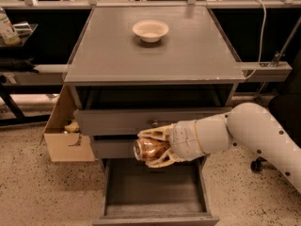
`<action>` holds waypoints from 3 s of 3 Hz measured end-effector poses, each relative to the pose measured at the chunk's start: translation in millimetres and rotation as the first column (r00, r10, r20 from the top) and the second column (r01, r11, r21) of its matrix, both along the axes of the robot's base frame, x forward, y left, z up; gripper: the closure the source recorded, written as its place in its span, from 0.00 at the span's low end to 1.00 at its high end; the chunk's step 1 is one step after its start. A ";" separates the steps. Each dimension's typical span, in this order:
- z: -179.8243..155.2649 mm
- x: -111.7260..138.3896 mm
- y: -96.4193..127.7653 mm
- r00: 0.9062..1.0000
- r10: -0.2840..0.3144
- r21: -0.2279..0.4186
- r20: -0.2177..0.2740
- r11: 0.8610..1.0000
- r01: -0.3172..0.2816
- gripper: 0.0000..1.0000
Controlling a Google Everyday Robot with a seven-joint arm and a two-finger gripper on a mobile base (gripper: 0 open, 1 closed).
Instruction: Pick orange can from bottom drawer and place on counter
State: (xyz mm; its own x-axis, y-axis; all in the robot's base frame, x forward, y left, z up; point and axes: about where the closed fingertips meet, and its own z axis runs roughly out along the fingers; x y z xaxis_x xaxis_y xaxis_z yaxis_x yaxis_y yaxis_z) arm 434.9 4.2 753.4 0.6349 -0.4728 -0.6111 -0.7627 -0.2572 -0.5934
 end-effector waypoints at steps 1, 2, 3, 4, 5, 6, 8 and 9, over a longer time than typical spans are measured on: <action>32.6 16.5 -29.2 0.999 -0.047 -0.073 -0.011 0.996 0.046 1.00; 60.6 35.0 -54.5 0.996 -0.090 -0.168 -0.005 0.982 0.088 1.00; 67.1 63.2 -89.5 0.985 -0.174 -0.189 0.012 0.967 0.173 1.00; 67.1 63.2 -89.5 0.985 -0.174 -0.188 0.012 0.967 0.173 1.00; 70.7 70.1 -89.7 0.984 -0.180 -0.169 0.001 0.969 0.178 1.00; 87.8 87.7 -100.5 0.971 -0.239 -0.161 -0.016 0.959 0.233 1.00; 119.1 150.0 -134.7 0.883 -0.461 -0.088 -0.085 0.886 0.455 1.00; 117.0 172.2 -142.6 0.845 -0.520 -0.051 -0.124 0.854 0.518 1.00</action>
Offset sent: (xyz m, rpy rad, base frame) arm 0.0587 -0.0904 0.0979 -0.2870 0.0094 -0.1505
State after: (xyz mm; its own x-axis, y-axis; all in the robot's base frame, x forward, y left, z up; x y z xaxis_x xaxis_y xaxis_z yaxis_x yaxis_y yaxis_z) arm 607.1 -138.4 870.4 0.2110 -0.7205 -0.6606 -0.8564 0.1895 -0.4803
